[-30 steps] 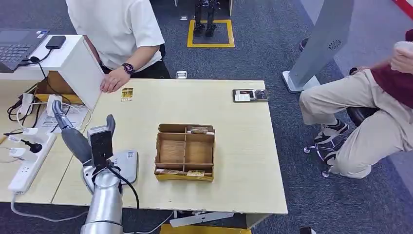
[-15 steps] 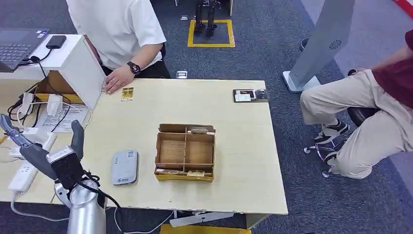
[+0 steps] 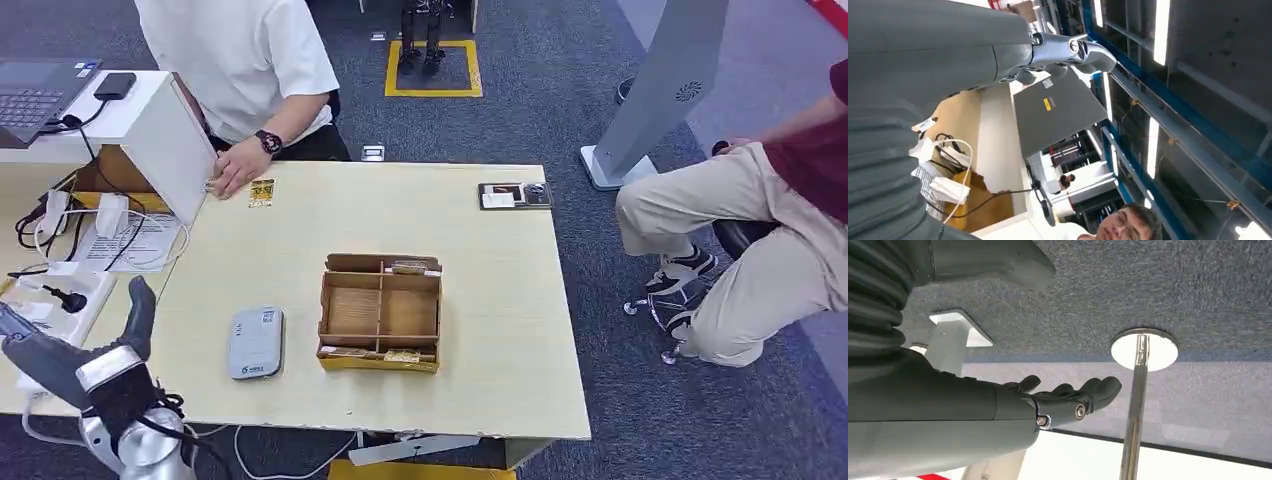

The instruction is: Pass the card to the sensor for recognition and then transmit it.

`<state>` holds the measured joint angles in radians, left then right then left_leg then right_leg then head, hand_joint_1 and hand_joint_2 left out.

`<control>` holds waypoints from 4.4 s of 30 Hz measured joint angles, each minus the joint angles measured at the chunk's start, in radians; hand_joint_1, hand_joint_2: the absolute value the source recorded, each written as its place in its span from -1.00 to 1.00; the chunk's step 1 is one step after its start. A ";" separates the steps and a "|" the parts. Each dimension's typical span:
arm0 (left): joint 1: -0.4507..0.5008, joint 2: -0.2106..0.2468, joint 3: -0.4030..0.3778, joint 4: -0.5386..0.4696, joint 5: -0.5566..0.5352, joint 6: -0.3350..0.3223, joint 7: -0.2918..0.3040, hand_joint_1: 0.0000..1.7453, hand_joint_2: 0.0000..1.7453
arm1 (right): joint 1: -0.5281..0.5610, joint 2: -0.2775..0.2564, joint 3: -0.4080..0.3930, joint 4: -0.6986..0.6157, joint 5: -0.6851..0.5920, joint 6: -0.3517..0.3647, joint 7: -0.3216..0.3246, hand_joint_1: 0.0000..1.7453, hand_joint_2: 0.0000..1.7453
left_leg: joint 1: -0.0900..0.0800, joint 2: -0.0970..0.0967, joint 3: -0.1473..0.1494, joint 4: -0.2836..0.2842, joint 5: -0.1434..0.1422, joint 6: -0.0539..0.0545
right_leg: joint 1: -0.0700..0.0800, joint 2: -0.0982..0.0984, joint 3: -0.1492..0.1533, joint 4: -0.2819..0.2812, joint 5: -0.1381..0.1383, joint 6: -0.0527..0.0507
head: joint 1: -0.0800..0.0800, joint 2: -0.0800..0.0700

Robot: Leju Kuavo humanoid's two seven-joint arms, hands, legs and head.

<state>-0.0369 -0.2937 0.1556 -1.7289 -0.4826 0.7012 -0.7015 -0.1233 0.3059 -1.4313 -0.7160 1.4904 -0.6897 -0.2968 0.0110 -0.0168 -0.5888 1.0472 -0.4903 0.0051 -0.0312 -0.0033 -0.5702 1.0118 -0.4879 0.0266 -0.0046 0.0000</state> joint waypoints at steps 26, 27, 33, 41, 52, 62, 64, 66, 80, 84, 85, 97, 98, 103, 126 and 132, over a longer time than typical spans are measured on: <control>0.248 0.039 -0.392 0.015 -0.332 0.000 0.024 -1.00 1.00 | -0.002 -0.011 0.021 0.000 0.032 0.000 0.000 -1.00 1.00 | 0.000 0.001 0.001 0.000 -0.001 0.000 | 0.000 0.001 0.000 0.000 0.000 0.000 | 0.000 0.000; 0.248 0.045 -0.404 0.020 -0.332 0.000 0.033 -1.00 1.00 | -0.001 -0.011 0.023 0.000 0.029 0.000 0.000 -1.00 1.00 | 0.000 0.000 0.001 0.000 -0.001 0.000 | 0.000 0.001 0.000 0.000 0.000 0.000 | 0.000 0.000; 0.245 0.073 -0.456 0.049 -0.338 0.000 0.056 -1.00 1.00 | 0.002 -0.012 0.027 0.000 0.027 0.000 0.000 -1.00 1.00 | 0.000 0.000 0.001 0.000 -0.001 0.000 | 0.000 0.000 0.000 0.000 0.000 0.000 | 0.000 0.000; 0.210 0.143 -0.545 0.114 -0.357 -0.010 0.214 -1.00 1.00 | 0.004 -0.013 0.032 0.000 0.019 0.000 -0.004 -1.00 1.00 | 0.000 0.000 0.001 0.000 -0.001 0.000 | 0.000 0.001 0.000 0.000 0.000 0.000 | 0.000 0.000; 0.161 0.235 -0.654 0.212 -0.341 -0.020 0.361 -1.00 1.00 | 0.009 -0.014 0.029 0.001 0.018 0.000 -0.009 -1.00 1.00 | 0.000 0.000 0.000 0.000 -0.001 0.000 | 0.000 0.001 -0.001 0.000 0.000 0.000 | 0.000 0.000; 0.139 0.254 -0.662 0.268 -0.380 -0.010 0.421 -1.00 1.00 | 0.009 -0.013 0.026 0.002 0.027 0.000 -0.007 -1.00 1.00 | 0.000 0.000 0.001 0.000 -0.001 0.000 | 0.000 0.001 -0.001 0.000 0.000 0.000 | 0.000 0.000; 0.138 0.254 -0.662 0.273 -0.394 -0.009 0.423 -1.00 1.00 | 0.009 -0.013 0.026 0.003 0.028 0.000 -0.006 -1.00 1.00 | 0.000 0.001 0.000 0.000 -0.001 0.000 | 0.000 0.001 -0.001 0.000 0.000 0.000 | 0.000 0.000; 0.138 0.250 -0.655 0.278 -0.426 -0.008 0.426 -1.00 1.00 | 0.009 -0.013 0.026 0.003 0.030 0.000 -0.006 -1.00 1.00 | 0.000 0.000 0.000 0.000 -0.001 0.000 | 0.000 0.001 -0.001 0.000 0.000 0.000 | 0.000 0.000; 0.135 0.198 -0.557 0.356 -0.462 -0.008 0.439 -1.00 1.00 | 0.009 -0.013 0.027 0.007 0.034 0.000 0.012 -1.00 1.00 | 0.000 0.000 0.000 0.000 -0.001 0.000 | 0.000 0.001 -0.001 0.000 0.000 0.000 | 0.000 0.000; 0.134 0.191 -0.543 0.373 -0.467 -0.008 0.441 -1.00 1.00 | 0.009 -0.013 0.027 0.009 0.034 0.000 0.013 -1.00 1.00 | 0.000 0.000 0.000 0.000 -0.001 0.000 | 0.000 0.001 -0.001 0.000 0.000 0.000 | 0.000 0.000; 0.134 0.191 -0.541 0.377 -0.468 -0.008 0.441 -1.00 1.00 | 0.009 -0.013 0.027 0.009 0.034 0.000 0.013 -1.00 1.00 | 0.000 0.000 0.000 0.000 -0.001 0.000 | 0.000 0.001 -0.001 0.000 0.000 0.000 | 0.000 0.000; 0.125 0.159 -0.481 0.435 -0.633 -0.008 0.504 -1.00 1.00 | 0.009 -0.014 0.037 0.012 0.033 0.000 0.032 -1.00 1.00 | 0.000 0.000 0.000 0.000 -0.001 0.000 | 0.000 0.001 -0.001 0.000 0.000 0.000 | 0.000 0.000; 0.124 0.158 -0.475 0.439 -0.659 -0.008 0.517 -1.00 1.00 | 0.009 -0.014 0.038 0.012 0.035 0.000 0.034 -1.00 1.00 | 0.000 0.000 0.000 0.000 -0.001 0.000 | 0.000 0.001 -0.001 0.000 0.000 0.000 | 0.000 0.000; 0.120 0.143 -0.437 0.445 -0.790 -0.008 0.594 -1.00 1.00 | 0.010 -0.013 0.048 0.015 0.036 0.000 0.050 -1.00 1.00 | 0.000 0.000 0.000 0.000 -0.001 0.000 | 0.000 0.001 -0.001 0.000 0.000 0.000 | 0.000 0.000; 0.118 0.109 -0.402 0.445 -0.793 -0.006 0.577 -1.00 1.00 | 0.018 -0.014 0.066 0.023 0.027 0.000 0.064 -1.00 1.00 | 0.000 0.000 0.000 0.000 -0.001 0.000 | 0.000 0.000 -0.001 0.000 0.000 0.000 | 0.000 0.000; 0.117 0.109 -0.404 0.449 -0.710 -0.006 0.526 -1.00 1.00 | 0.020 -0.013 0.066 0.026 0.022 0.000 0.062 -1.00 1.00 | 0.000 0.000 0.000 0.000 -0.001 0.000 | 0.000 0.000 -0.001 0.000 0.000 0.000 | 0.000 0.000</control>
<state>0.0806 -0.1843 -0.2480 -1.2802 -1.1925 0.6950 -0.1755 -0.1029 0.2926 -1.3657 -0.6897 1.5129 -0.6897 -0.2346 0.0110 -0.0164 -0.5884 1.0471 -0.4918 0.0047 -0.0313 -0.0028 -0.5708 1.0114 -0.4882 0.0268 -0.0050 0.0000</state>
